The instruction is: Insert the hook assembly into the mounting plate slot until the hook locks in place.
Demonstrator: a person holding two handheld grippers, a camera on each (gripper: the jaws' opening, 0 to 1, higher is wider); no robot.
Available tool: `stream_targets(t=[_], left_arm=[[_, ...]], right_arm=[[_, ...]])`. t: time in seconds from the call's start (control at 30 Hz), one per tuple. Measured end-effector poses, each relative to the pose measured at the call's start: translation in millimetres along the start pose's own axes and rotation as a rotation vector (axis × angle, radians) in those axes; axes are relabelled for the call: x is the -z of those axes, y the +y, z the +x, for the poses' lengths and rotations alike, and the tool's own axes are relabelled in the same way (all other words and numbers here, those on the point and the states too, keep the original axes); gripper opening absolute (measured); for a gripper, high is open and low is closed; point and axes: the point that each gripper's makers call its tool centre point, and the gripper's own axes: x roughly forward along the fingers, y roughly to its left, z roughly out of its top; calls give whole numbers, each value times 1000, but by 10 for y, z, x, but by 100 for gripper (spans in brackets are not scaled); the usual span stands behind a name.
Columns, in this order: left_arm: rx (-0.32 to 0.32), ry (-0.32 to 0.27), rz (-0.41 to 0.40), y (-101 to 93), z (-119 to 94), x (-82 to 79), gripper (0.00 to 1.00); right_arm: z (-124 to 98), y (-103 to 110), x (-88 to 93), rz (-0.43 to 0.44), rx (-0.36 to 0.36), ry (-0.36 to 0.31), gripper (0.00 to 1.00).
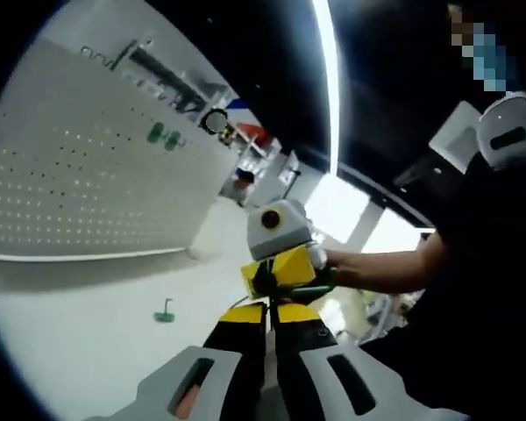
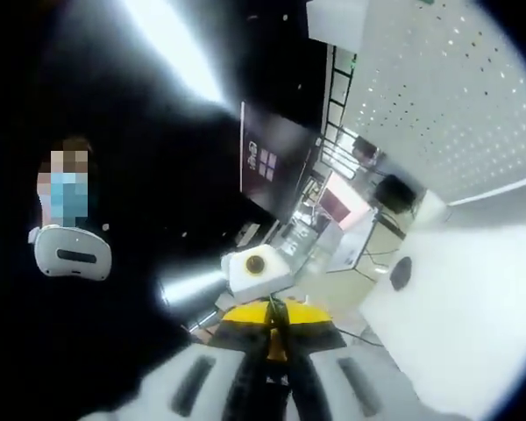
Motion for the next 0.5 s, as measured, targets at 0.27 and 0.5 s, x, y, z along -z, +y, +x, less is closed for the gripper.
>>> stream_targets(t=[0.27, 0.5], left_arm=[[-18, 0, -15, 32, 13, 3, 1], [-132, 86, 79, 224, -12, 135, 1]], right_arm=[[-19, -43, -26, -43, 36, 5, 5], [-152, -282, -222, -73, 186, -65, 15]])
